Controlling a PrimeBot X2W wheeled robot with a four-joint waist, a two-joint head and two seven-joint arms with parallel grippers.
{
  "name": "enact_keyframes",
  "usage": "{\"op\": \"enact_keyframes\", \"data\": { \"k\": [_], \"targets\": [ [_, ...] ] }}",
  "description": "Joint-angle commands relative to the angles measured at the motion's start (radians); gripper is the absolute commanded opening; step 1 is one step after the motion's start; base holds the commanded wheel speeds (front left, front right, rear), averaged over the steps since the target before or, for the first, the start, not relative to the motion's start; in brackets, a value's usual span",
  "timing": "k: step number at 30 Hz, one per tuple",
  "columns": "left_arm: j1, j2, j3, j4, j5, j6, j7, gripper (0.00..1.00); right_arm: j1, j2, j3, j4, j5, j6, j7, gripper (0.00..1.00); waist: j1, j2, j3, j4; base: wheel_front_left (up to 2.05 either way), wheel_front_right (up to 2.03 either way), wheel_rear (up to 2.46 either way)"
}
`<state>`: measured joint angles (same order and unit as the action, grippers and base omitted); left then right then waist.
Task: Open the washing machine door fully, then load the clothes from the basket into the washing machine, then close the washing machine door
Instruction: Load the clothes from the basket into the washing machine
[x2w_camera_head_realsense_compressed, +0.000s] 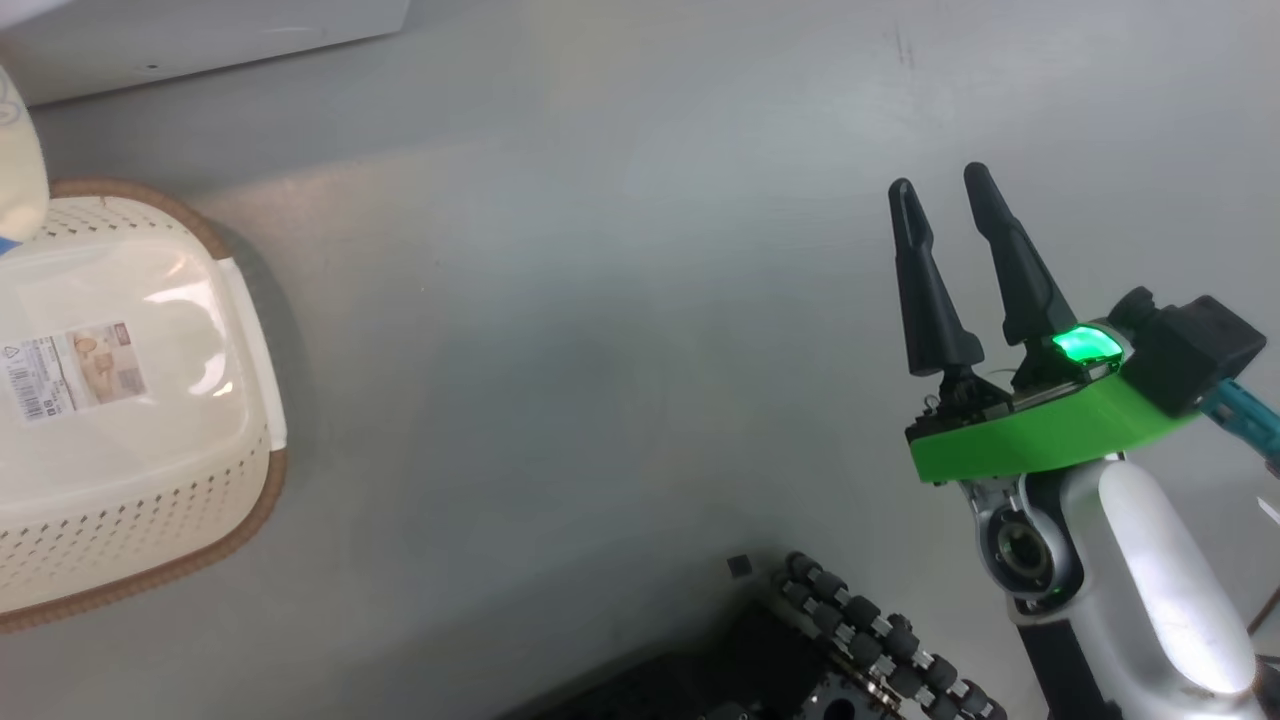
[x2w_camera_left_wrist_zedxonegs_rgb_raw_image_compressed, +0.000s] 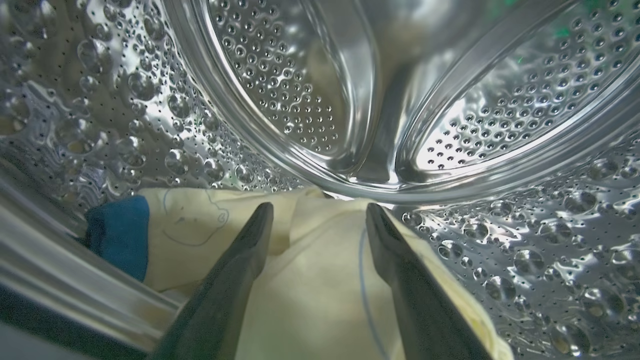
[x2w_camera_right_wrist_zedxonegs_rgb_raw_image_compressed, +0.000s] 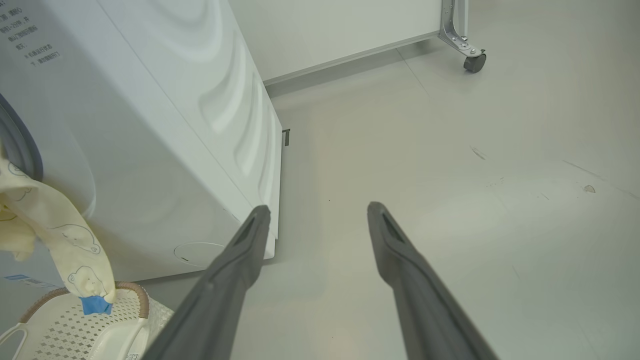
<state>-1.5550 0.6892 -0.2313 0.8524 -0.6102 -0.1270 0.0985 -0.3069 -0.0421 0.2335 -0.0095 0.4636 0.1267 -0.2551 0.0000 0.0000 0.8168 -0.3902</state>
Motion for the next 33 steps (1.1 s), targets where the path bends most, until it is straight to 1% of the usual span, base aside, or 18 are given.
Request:
{"op": "enact_keyframes", "data": {
  "k": [1,4,8,14,19,20,22,23,24,25,30,33],
  "targets": [
    [0.027,0.036,0.011,-0.024,-0.007,-0.003,0.002,1.00,0.008,-0.008,0.002,-0.021,-0.012,0.004,-0.007,1.00,0.0000,0.0000,-0.008,0.012,0.00,0.00,0.00],
    [0.074,0.022,0.009,-0.038,-0.013,0.004,-0.019,1.00,0.005,-0.008,-0.013,-0.017,-0.021,0.004,-0.007,1.00,0.0000,0.0000,-0.021,0.031,0.00,0.00,0.00],
    [0.169,0.000,0.009,-0.083,-0.019,0.027,-0.063,1.00,0.003,-0.008,-0.032,-0.013,-0.036,0.004,-0.007,1.00,0.0000,0.0000,-0.045,0.056,0.00,0.00,0.00],
    [0.354,-0.021,0.031,-0.211,-0.036,0.083,-0.149,1.00,0.009,-0.008,-0.058,-0.009,-0.061,0.004,-0.007,1.00,0.0000,0.0000,-0.082,0.090,0.00,0.00,0.00],
    [0.529,-0.039,0.041,-0.376,-0.030,0.153,-0.212,1.00,0.018,-0.008,-0.084,-0.003,-0.083,0.004,-0.007,1.00,0.0000,0.0000,-0.117,0.123,0.00,0.00,0.00],
    [0.529,-0.039,0.041,-0.376,-0.030,0.153,-0.212,1.00,0.018,-0.008,-0.084,-0.003,-0.083,0.004,-0.007,1.00,0.0000,0.0000,-0.117,0.123,0.00,0.00,0.00],
    [0.606,-0.053,0.044,-0.453,-0.034,0.181,-0.228,1.00,0.022,-0.008,-0.095,-0.002,-0.091,0.004,-0.007,1.00,0.0000,0.0000,-0.131,0.137,0.00,0.00,0.00],
    [0.644,-0.055,0.044,-0.491,-0.029,0.198,-0.238,1.00,0.023,-0.008,-0.100,-0.002,-0.096,0.004,-0.007,1.00,0.0000,0.0000,-0.139,0.143,0.00,0.00,0.00],
    [0.717,-0.062,0.043,-0.561,-0.025,0.229,-0.247,1.00,0.026,-0.008,-0.107,0.000,-0.107,0.004,-0.007,1.00,0.0000,0.0000,-0.154,0.155,0.00,0.00,0.00],
    [0.752,-0.063,0.043,-0.594,-0.018,0.245,-0.254,1.00,0.027,-0.008,-0.109,0.002,-0.112,0.004,-0.007,1.00,0.0000,0.0000,-0.161,0.160,0.00,0.00,0.00],
    [0.931,-0.092,0.045,-0.732,-0.008,0.321,-0.289,1.00,0.021,-0.008,-0.111,0.013,-0.141,0.004,-0.007,1.00,0.0000,0.0000,-0.195,0.182,0.00,0.00,0.00],
    [1.030,-0.116,0.041,-0.793,-0.001,0.356,-0.311,1.00,0.019,-0.008,-0.117,0.022,-0.156,0.004,-0.007,1.00,0.0000,0.0000,-0.216,0.201,0.00,0.00,0.00]
  ]
}}
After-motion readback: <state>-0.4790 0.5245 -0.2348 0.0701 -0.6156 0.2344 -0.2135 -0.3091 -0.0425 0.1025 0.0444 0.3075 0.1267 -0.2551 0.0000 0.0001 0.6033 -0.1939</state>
